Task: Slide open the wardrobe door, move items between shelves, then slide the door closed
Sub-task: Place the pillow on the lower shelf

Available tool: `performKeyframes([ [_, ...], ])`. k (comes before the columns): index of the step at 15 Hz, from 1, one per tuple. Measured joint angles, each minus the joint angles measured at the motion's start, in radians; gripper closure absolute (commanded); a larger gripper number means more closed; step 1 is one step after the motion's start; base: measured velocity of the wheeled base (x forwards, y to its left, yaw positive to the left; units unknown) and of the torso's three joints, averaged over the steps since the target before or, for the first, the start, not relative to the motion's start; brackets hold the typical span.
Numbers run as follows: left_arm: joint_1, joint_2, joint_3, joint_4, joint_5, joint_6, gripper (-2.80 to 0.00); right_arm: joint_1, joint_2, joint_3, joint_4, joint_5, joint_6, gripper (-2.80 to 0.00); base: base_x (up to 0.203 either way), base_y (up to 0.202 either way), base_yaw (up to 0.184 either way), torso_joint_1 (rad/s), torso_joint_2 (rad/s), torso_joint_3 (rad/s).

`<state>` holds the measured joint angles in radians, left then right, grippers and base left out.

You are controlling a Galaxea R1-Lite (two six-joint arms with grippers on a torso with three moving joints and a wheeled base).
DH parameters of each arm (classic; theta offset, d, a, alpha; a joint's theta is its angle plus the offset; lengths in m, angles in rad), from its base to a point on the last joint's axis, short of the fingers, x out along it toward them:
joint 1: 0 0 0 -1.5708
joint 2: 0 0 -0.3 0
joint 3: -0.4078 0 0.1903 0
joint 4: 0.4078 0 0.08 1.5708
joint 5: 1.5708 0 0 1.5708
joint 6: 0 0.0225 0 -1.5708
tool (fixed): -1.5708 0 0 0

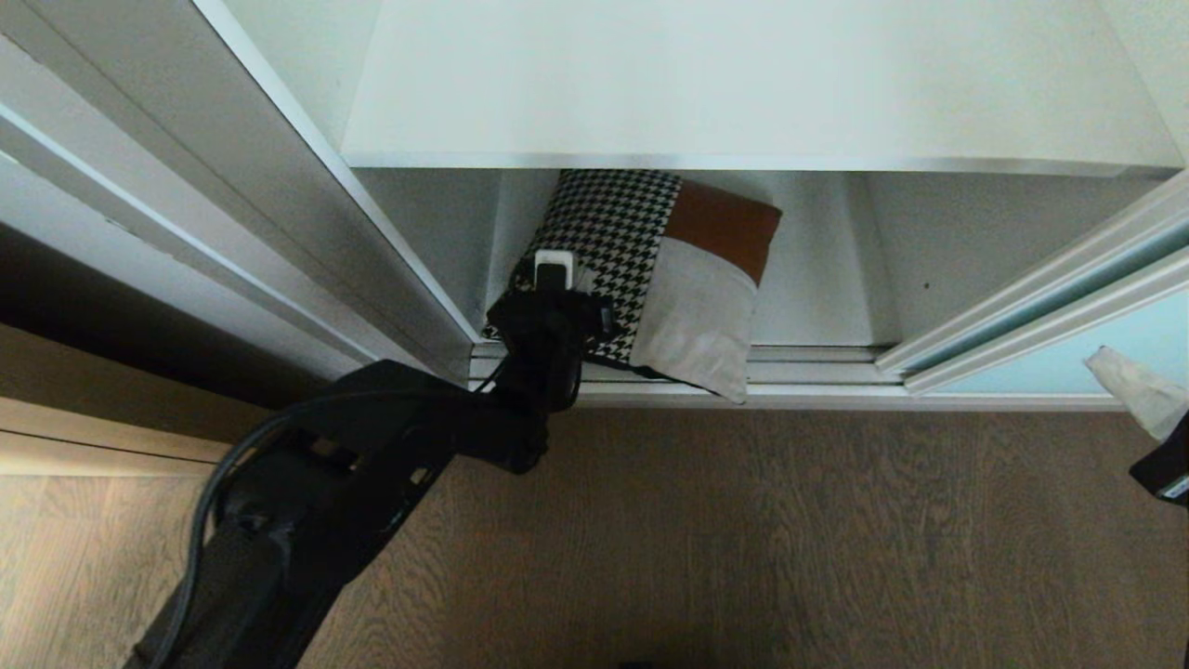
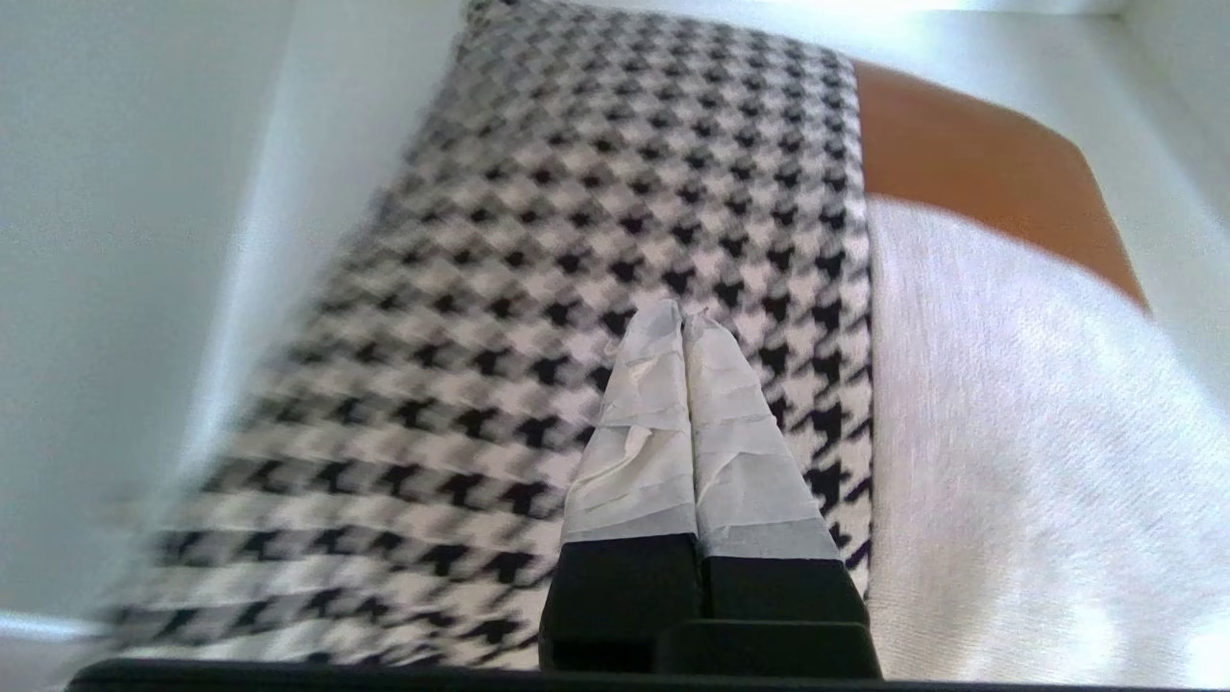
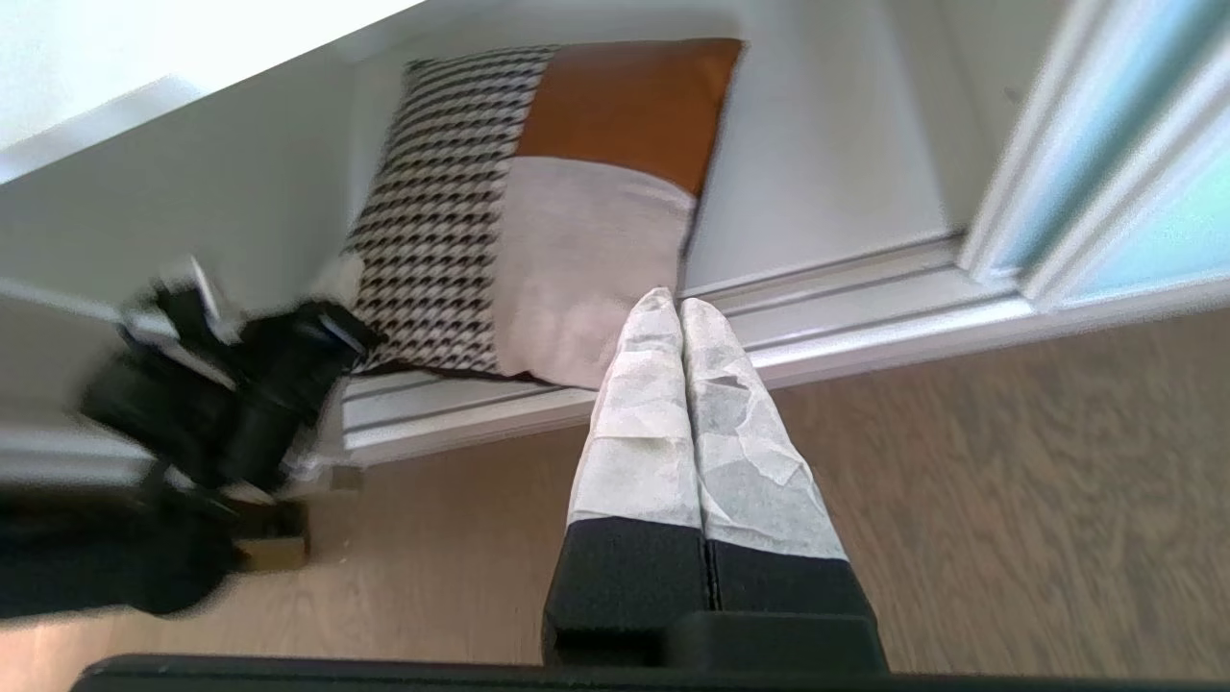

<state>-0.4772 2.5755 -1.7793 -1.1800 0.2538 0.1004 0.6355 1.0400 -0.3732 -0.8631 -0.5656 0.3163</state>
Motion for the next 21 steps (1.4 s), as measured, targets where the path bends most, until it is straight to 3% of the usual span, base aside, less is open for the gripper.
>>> performKeyframes([
  [5,-0.044,-0.375,0.355,0.160,0.011,-0.066,0.00,0.001,0.007,0.001,0.003,0.021,-0.019,0.00,0.000,0.000,0.000,0.000,0.00,0.000],
  [10,-0.068,-0.791,0.703,0.403,0.038,-0.138,0.00,-0.002,0.004,0.021,0.003,0.042,-0.020,0.00,0.000,0.000,0.000,0.000,0.00,0.000],
  [13,-0.066,-1.018,0.914,0.506,0.140,-0.150,0.00,-0.005,-0.006,0.055,0.015,0.037,-0.041,0.00,0.000,0.000,0.000,0.000,0.00,0.000],
  [18,-0.025,-1.309,1.205,0.537,0.368,-0.142,0.00,-0.009,-0.098,0.152,0.054,0.027,-0.130,0.00,0.000,0.000,0.000,0.000,0.00,0.000],
  [21,0.064,-1.449,1.337,0.540,0.406,-0.141,0.00,-0.033,-0.196,0.209,0.107,0.028,-0.183,0.00,0.000,0.000,0.000,0.000,0.00,0.000],
])
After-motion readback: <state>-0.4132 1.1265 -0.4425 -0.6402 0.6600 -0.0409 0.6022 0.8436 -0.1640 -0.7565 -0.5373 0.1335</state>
